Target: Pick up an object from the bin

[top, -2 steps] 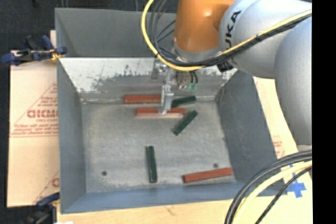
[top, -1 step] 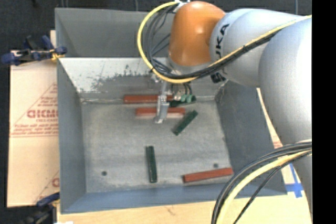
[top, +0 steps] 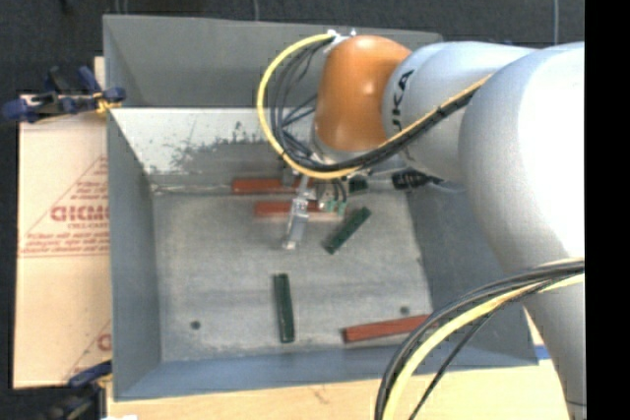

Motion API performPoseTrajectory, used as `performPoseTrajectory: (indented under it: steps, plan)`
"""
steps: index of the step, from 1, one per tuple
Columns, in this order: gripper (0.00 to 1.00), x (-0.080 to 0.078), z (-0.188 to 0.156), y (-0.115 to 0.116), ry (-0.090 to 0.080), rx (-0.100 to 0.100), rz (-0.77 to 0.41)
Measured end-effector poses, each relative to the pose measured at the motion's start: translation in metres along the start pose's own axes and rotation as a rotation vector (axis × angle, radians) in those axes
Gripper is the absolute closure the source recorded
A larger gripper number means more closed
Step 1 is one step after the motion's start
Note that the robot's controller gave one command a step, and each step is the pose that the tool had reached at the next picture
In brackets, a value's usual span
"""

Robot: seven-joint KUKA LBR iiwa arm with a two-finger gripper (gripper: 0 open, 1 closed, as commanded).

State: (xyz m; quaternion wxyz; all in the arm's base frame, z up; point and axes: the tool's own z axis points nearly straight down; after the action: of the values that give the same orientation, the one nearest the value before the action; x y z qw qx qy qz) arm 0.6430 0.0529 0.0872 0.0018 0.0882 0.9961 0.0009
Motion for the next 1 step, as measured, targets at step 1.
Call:
performPoseTrajectory:
  steps: [1]
  plan:
    - [1.0, 0.0106, 0.0154, -0.0343, -0.003, 0.001, -0.147]
